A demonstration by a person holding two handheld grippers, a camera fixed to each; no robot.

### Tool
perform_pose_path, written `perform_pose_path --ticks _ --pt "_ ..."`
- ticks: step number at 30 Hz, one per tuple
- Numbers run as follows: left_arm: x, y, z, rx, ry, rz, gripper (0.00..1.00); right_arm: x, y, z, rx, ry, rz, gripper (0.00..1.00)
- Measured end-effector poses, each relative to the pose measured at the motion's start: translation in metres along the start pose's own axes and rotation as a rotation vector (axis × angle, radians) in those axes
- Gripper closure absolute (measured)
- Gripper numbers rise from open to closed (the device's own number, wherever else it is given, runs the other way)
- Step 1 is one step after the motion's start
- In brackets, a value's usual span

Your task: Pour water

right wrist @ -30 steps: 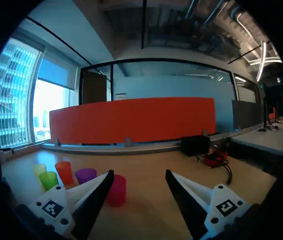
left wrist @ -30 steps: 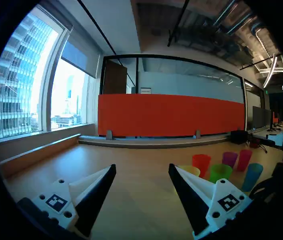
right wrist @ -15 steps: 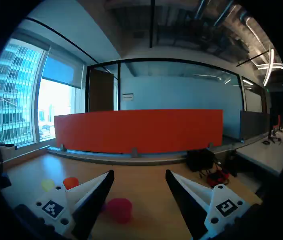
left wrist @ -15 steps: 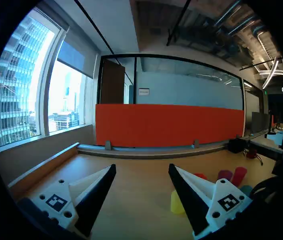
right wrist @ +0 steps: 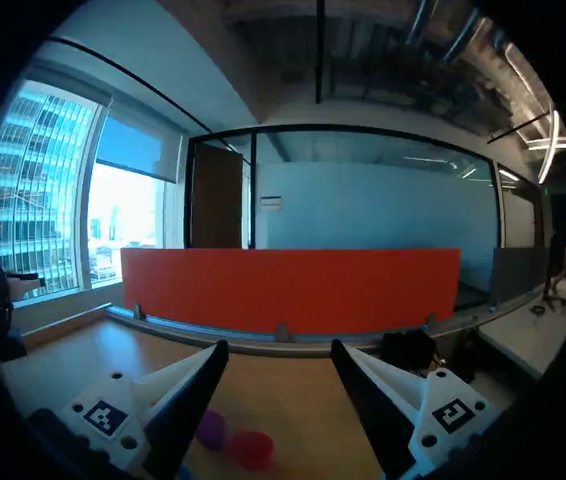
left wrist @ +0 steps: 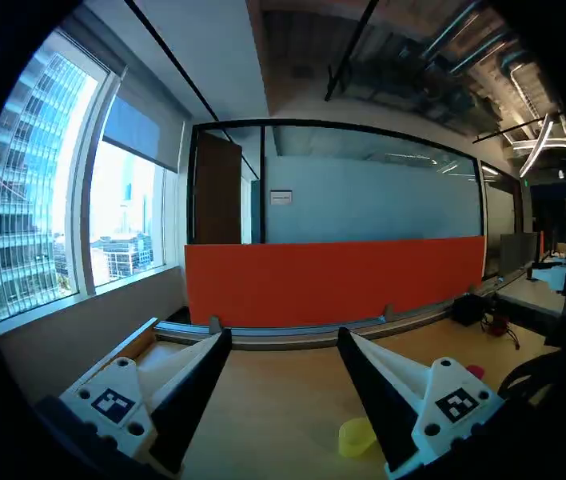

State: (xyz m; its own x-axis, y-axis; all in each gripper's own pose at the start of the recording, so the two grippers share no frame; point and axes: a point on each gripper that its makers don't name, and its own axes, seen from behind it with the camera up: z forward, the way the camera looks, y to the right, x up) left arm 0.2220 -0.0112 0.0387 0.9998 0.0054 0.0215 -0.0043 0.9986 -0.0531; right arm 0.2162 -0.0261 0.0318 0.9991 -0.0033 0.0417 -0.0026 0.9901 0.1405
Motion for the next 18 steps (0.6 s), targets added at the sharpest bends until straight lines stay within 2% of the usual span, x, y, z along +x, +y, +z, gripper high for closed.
perform_pose_path --ticks 5,9,18 --pt "0.019 0.007 0.005 -0.035 -0.013 -0.001 0.02 0.02 0.005 0.004 -0.002 0.003 0.0 0.0" --pt "0.023 0.016 0.008 -0.068 -0.019 -0.005 0.02 0.021 0.004 0.006 0.009 -0.003 0.003 0.01" --pt "0.027 0.039 0.011 -0.163 -0.025 0.02 0.02 0.027 -0.005 0.005 0.085 -0.007 0.008 0.01"
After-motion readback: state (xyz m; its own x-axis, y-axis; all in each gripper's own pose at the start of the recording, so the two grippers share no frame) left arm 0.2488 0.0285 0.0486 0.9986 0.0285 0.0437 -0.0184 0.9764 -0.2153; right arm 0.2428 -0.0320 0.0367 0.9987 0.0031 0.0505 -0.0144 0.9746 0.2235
